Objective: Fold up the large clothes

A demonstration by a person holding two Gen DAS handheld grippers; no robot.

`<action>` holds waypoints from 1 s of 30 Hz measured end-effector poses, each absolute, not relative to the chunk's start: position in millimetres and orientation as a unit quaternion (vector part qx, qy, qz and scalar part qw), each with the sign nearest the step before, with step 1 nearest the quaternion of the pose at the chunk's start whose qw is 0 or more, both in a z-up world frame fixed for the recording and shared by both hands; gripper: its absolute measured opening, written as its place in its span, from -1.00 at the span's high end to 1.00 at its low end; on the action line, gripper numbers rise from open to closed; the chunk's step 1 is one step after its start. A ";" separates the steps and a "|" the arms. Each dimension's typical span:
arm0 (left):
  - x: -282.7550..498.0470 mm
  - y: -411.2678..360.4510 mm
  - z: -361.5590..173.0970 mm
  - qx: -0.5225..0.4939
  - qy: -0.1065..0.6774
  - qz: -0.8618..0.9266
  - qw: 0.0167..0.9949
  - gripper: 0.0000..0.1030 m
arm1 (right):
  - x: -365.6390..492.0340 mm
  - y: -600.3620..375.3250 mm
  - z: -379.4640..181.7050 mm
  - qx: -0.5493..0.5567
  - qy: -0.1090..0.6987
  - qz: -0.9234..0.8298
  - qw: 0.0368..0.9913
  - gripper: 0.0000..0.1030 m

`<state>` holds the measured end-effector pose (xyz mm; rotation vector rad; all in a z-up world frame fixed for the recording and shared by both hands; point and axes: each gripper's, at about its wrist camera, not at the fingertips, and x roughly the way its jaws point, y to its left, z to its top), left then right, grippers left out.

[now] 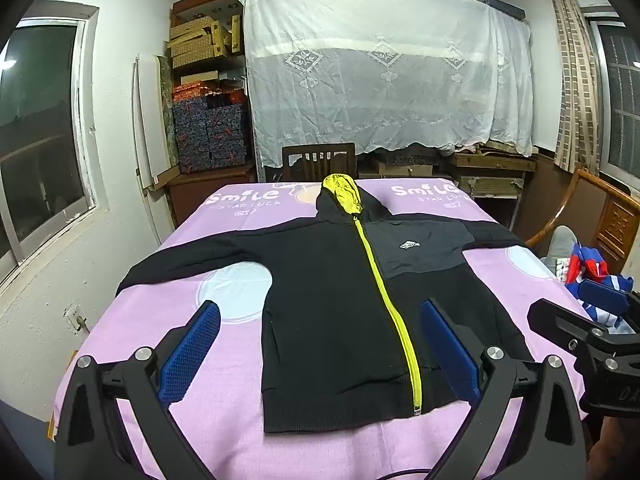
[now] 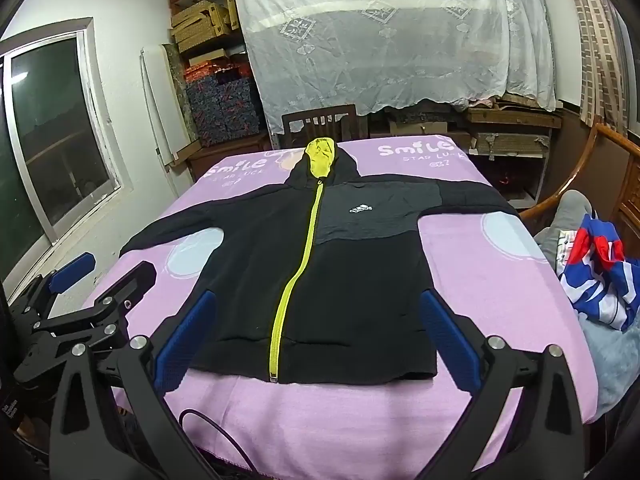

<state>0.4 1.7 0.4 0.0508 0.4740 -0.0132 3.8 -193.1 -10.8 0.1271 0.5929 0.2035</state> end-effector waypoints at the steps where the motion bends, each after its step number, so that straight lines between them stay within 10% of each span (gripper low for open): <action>1: 0.1 1.8 0.2 0.025 0.235 -0.007 0.972 -0.93 | 3.5 -192.8 -10.9 0.062 0.291 0.100 0.949 -0.92; 30: 2.8 -0.6 -0.7 0.027 0.232 -0.006 0.972 -0.93 | 2.2 -193.1 -9.7 0.062 0.293 0.102 0.949 -0.92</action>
